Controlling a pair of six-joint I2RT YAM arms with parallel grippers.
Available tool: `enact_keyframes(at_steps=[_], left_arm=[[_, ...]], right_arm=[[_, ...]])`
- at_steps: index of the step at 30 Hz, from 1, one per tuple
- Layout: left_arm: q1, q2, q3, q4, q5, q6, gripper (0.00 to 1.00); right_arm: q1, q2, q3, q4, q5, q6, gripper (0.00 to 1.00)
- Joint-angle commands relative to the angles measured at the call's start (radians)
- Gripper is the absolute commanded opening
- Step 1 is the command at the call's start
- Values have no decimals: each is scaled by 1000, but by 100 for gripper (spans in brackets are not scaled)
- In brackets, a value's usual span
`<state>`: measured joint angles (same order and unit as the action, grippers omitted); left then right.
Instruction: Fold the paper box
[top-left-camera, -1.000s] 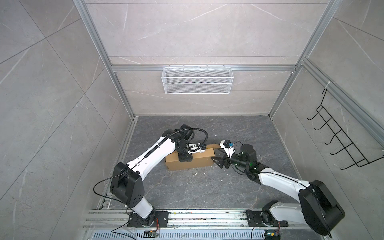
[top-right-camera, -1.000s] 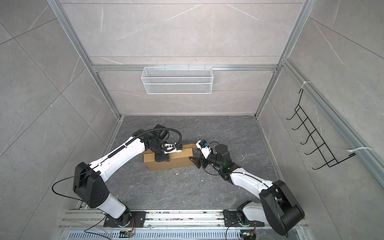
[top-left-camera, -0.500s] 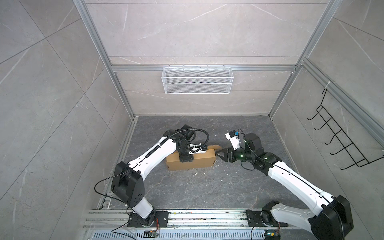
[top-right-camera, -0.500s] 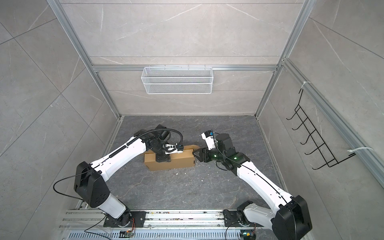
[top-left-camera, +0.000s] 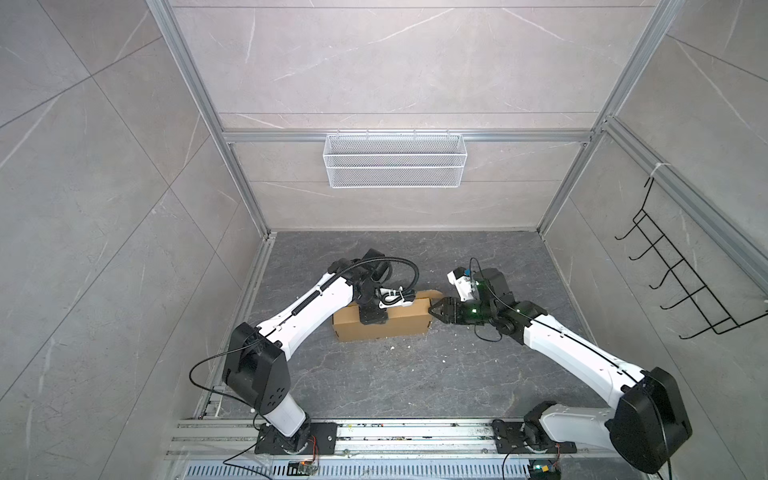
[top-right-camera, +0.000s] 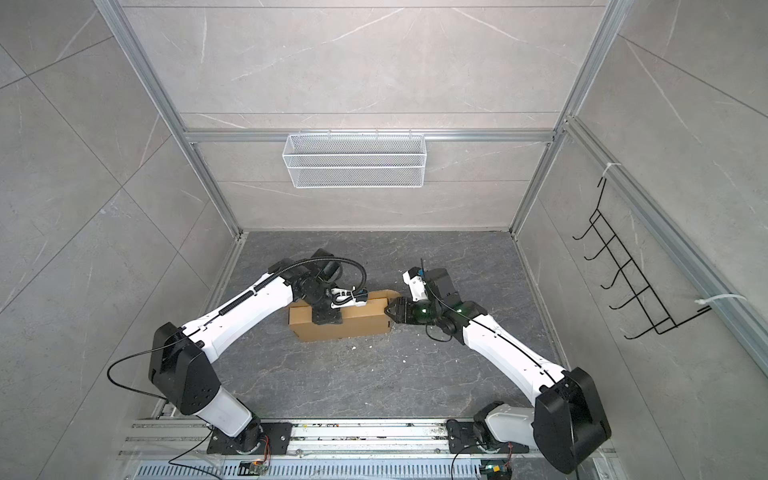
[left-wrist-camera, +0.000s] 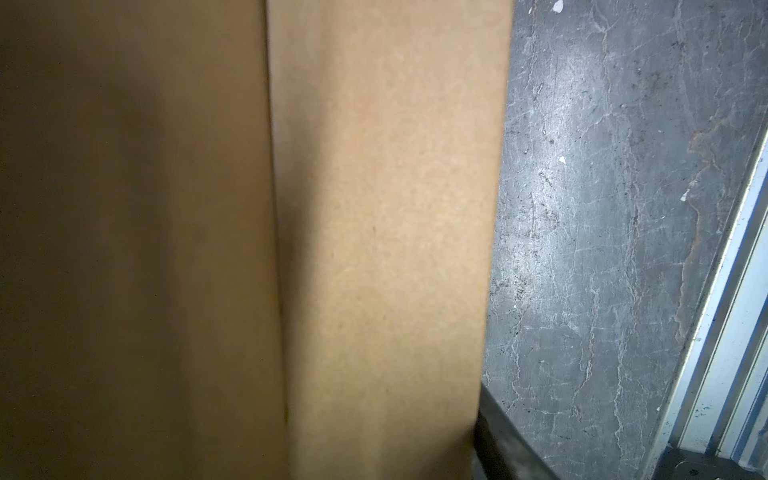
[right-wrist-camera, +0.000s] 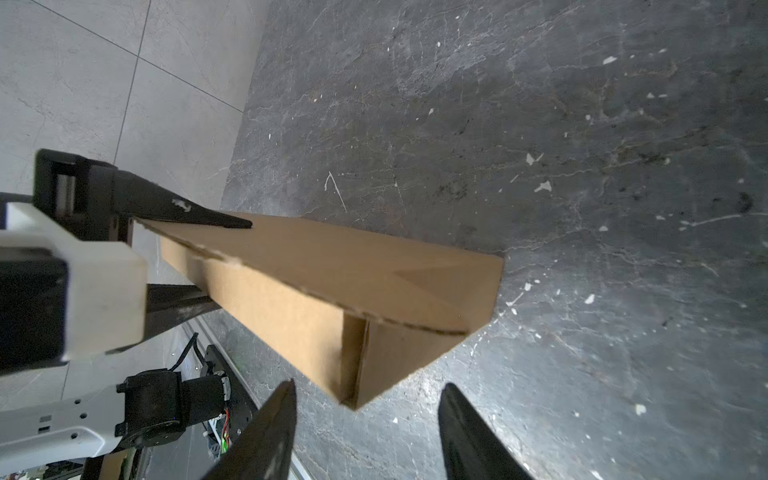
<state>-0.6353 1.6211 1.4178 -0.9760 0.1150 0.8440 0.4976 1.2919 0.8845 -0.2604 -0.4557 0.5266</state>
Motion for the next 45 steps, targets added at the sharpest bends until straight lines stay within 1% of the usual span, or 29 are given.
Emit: enact_keyframes(at_steps=[1,3,5,7,11,12,15,18,24,28,34,38,42,45], left_arm=[[-11,26,10,-18,34,-14,52],[-13,27,11,-17,37,-14,52],[-12,29,10,-17,39,-14,51],[-14,32,12,-17,41,-14,51],[-16,38,18,-16,45,-14,51],[-18,40,19,-16,45,-14,51],[-20,42,23,-17,47,-13,51],[-21,43,24,-18,47,-16,51],[-21,44,21,-18,46,-18,51],[-22,43,18,-17,44,-19,51],[-22,46,18,-14,43,-18,51],[-21,52,26,-15,46,-19,51],[-23,52,29,-15,46,-19,50],[-24,54,32,-14,47,-20,50]], right_arm=[[13,31,33,37,37,26,56],[15,42,33,28,55,20,54],[18,52,29,8,87,2,48],[17,56,18,-1,104,-4,45],[19,63,5,2,98,0,42],[19,64,5,4,92,6,42],[19,54,20,30,62,27,49],[19,46,48,49,70,56,53],[19,74,86,74,103,82,54],[19,90,75,74,110,74,48],[19,82,27,43,153,31,38],[23,97,30,33,169,16,36],[54,132,57,-22,226,-46,32],[57,140,46,-17,231,-61,32]])
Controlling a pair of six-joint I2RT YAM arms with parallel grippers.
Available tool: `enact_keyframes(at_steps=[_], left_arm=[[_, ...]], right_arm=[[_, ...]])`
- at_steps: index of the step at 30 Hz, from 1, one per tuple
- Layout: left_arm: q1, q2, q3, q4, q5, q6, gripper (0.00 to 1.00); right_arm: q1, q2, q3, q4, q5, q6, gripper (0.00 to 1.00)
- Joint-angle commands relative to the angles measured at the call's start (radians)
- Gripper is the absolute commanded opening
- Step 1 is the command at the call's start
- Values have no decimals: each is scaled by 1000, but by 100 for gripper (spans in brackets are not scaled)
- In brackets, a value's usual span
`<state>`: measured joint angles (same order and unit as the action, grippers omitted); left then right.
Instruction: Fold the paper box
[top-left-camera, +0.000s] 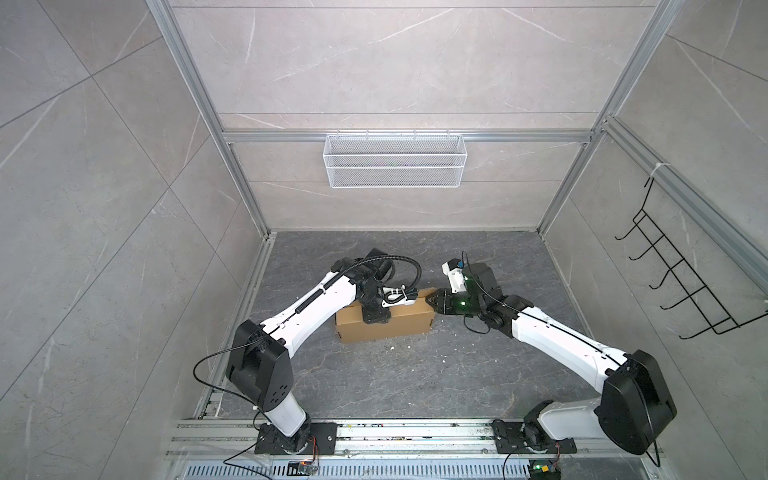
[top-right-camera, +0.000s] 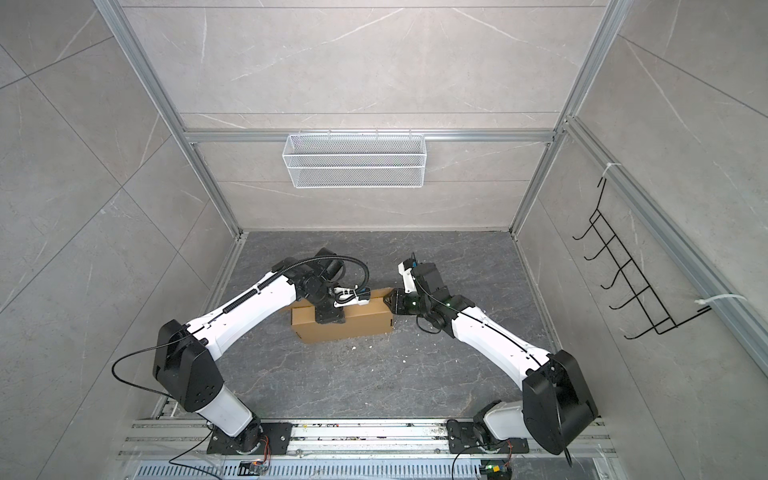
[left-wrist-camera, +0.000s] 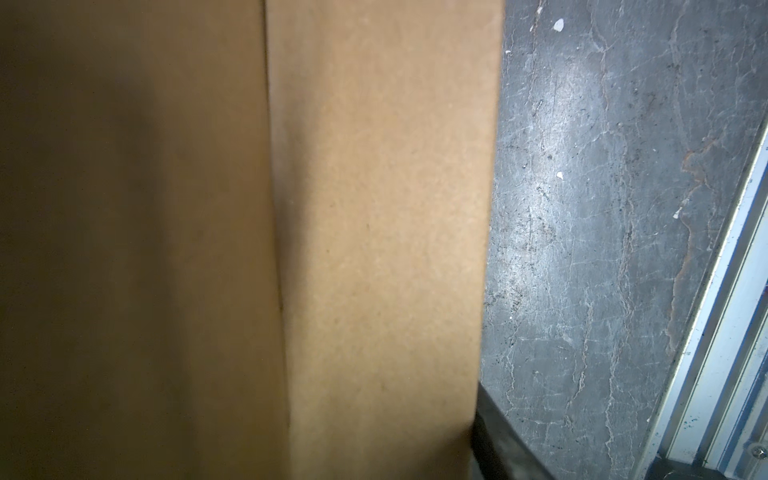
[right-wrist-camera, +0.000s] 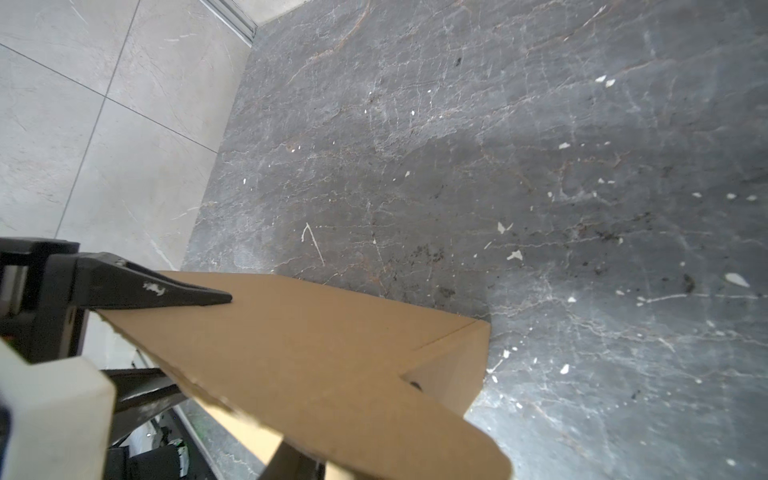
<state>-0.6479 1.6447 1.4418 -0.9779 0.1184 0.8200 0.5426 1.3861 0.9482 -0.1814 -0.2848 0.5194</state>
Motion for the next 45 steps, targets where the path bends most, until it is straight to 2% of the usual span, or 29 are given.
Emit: enact_keyframes(at_steps=[1,6,9,13,18,20,23,30,37,45], left_arm=[[-11,30,8,-14,43,4,49],[-11,32,7,-15,37,10,49],[-10,33,1,-15,34,15,49],[-10,31,-6,-7,32,20,49],[-11,29,2,-10,29,28,49],[-11,30,3,-10,29,24,49],[-10,30,-2,-11,31,22,49],[-11,29,-4,-11,35,20,49],[-11,25,-9,-11,36,19,49],[-10,30,0,-10,41,19,49]], right_arm=[[12,37,-18,-92,56,-56,32],[7,-59,60,-128,14,-166,51],[-29,-104,132,-217,-10,-265,57],[-74,-114,245,-415,-59,-418,59],[-78,-83,407,-608,71,-652,59],[-76,-49,457,-668,117,-716,58],[-65,-3,514,-744,126,-780,55],[1,86,561,-772,170,-817,54],[16,165,574,-747,190,-826,53],[25,217,595,-711,197,-826,46]])
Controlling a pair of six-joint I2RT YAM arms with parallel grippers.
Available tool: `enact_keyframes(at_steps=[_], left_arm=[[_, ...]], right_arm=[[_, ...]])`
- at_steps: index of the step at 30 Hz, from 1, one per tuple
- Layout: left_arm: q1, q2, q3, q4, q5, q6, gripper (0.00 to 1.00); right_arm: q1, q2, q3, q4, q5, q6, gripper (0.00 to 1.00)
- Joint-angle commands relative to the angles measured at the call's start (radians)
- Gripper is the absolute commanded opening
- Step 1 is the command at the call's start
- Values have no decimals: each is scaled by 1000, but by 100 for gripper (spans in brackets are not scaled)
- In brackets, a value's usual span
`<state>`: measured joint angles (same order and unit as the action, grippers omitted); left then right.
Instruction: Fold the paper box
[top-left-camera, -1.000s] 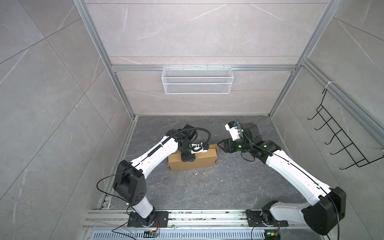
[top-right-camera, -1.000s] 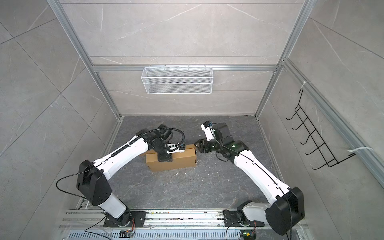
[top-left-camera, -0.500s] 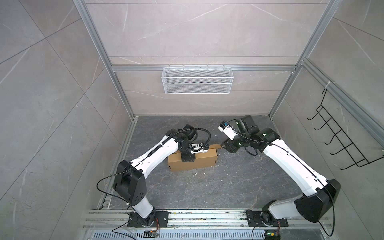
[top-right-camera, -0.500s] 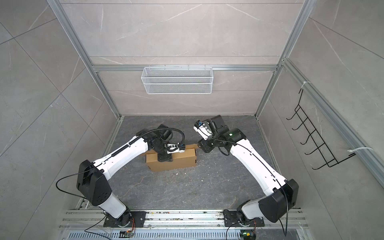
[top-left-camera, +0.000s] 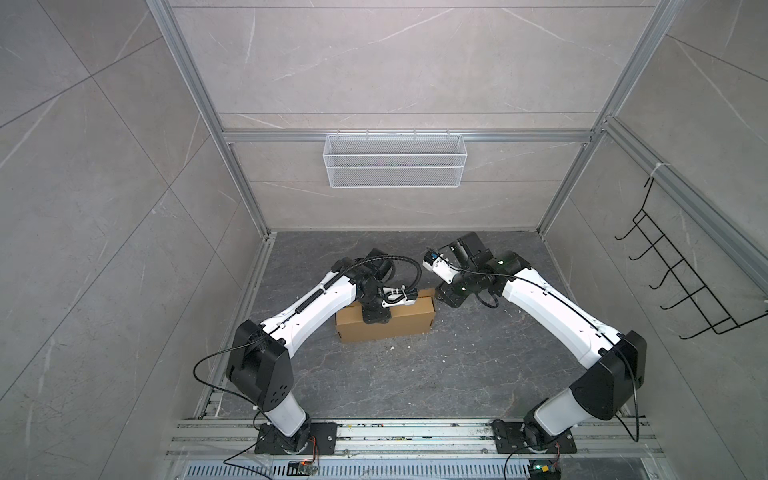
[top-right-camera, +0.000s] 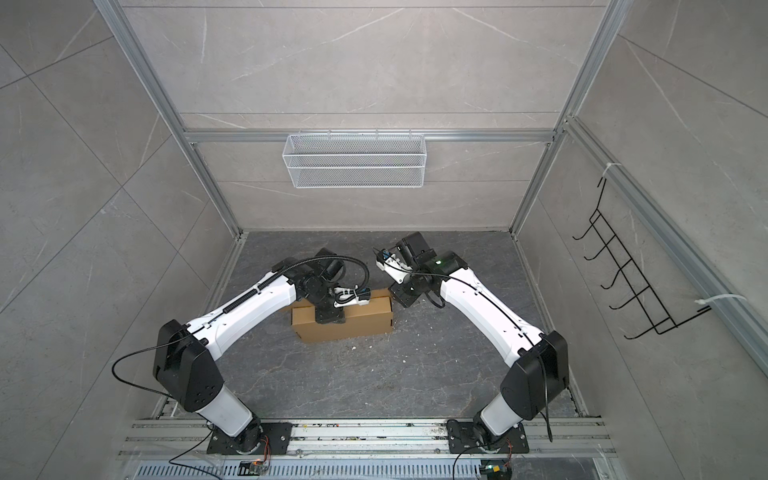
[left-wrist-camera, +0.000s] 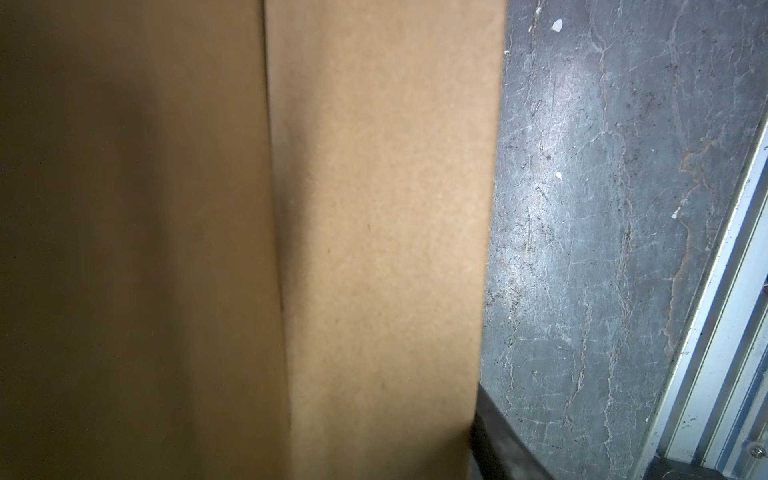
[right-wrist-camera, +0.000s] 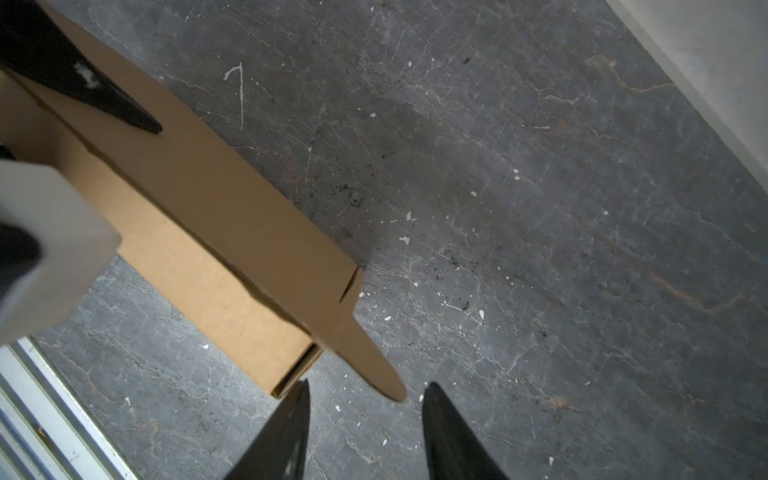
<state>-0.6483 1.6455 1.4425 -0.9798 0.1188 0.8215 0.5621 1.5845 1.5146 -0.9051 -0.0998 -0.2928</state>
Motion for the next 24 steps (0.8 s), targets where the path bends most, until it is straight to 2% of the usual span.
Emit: enact_keyframes(at_steps=[1,6,12,24], left_arm=[[-9,28,-4,-9,39,18,49],[-10,29,-4,-9,42,16,49],[-10,26,-8,-8,41,15,49],[-11,27,-9,-6,41,15,49]], right_arm=[[7,24,26,21,12,-12,46],[8,49,27,48,9,-11,42],[7,65,22,55,7,-6,29],[7,58,35,28,10,59,14]])
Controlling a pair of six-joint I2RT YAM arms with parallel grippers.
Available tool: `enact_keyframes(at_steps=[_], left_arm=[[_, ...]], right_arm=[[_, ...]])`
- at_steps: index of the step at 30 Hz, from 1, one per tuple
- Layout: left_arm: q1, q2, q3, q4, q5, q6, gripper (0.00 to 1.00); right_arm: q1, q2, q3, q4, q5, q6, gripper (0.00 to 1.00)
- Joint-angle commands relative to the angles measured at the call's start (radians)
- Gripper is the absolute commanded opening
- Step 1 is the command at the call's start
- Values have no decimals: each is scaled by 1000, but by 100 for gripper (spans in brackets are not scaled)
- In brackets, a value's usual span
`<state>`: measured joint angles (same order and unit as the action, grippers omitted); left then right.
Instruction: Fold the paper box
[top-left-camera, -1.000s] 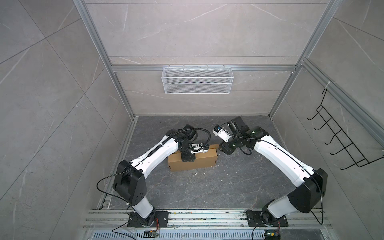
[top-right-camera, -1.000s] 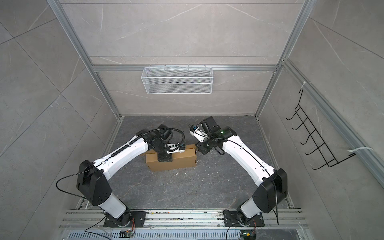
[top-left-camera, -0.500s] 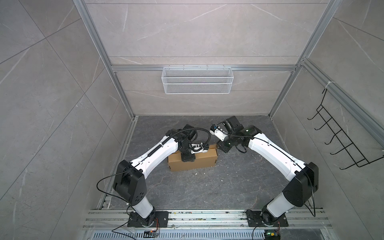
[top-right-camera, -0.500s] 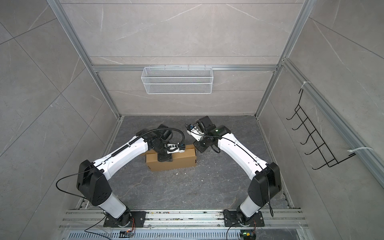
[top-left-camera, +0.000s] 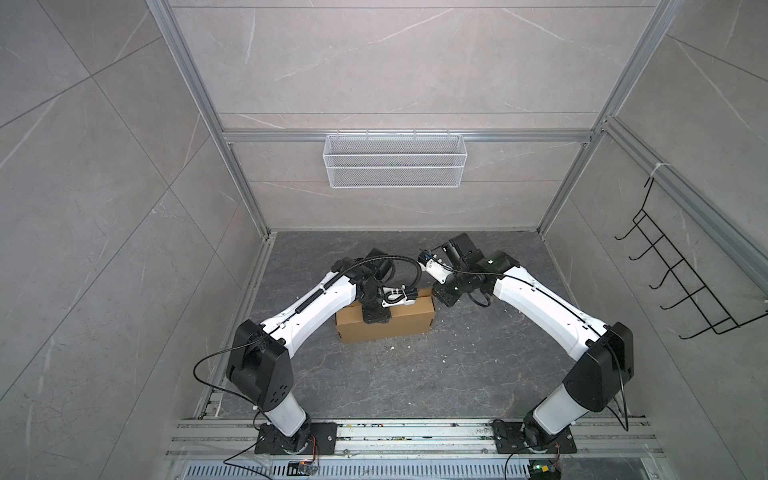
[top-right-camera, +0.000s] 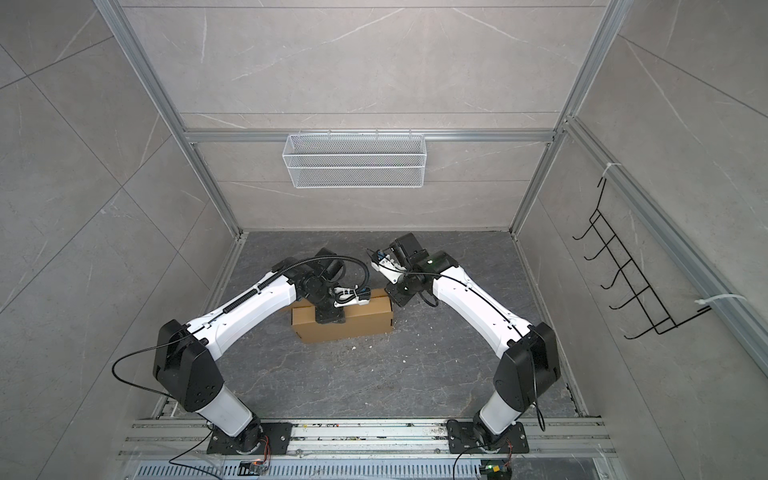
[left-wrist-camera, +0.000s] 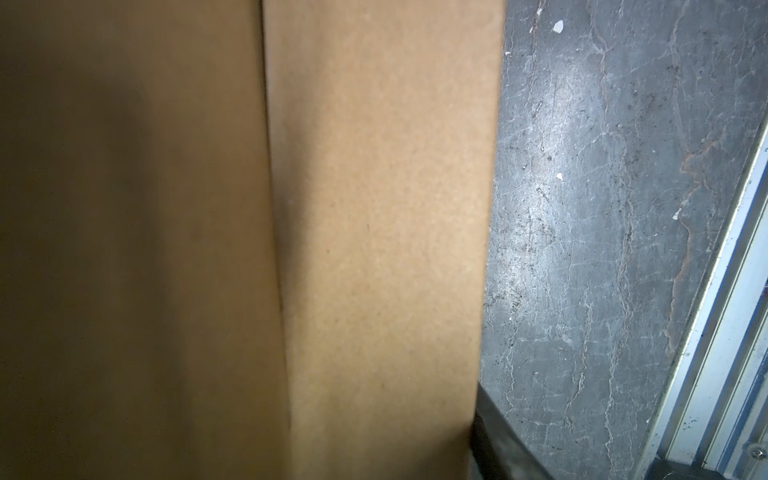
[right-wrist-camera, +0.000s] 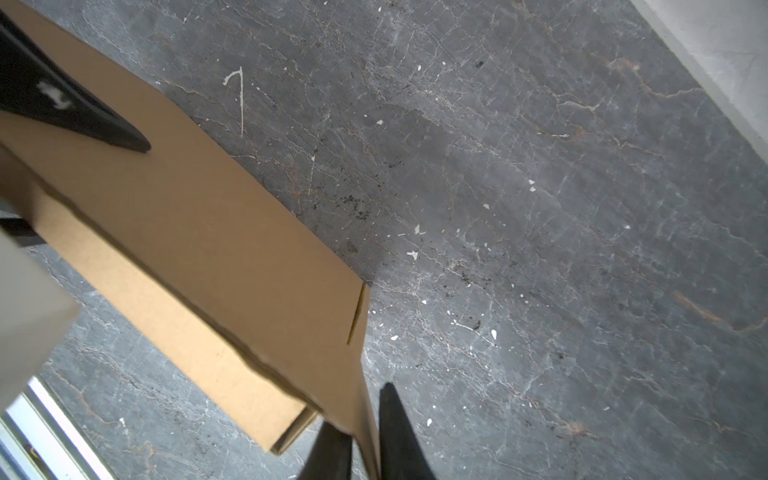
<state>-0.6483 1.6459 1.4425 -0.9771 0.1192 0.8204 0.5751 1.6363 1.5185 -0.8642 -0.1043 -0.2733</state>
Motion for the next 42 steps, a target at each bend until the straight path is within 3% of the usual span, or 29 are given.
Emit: enact_keyframes(at_steps=[1,7,17,27,42], left_arm=[[-10,27,-9,-8,41,16,49],[-11,27,-10,-8,40,15,49],[-10,27,-17,0,30,13,49],[-10,29,-16,1,30,7,49],[-10,32,-11,-2,30,-1,49]], right_arm=[[-5,7,35,-14,11,50,13],[-5,13,57,-59,-13,143,8],[-5,-13,60,-81,-61,308,11],[-5,-26,41,-52,-130,408,11],[-4,-53,-46,42,-135,558,8]])
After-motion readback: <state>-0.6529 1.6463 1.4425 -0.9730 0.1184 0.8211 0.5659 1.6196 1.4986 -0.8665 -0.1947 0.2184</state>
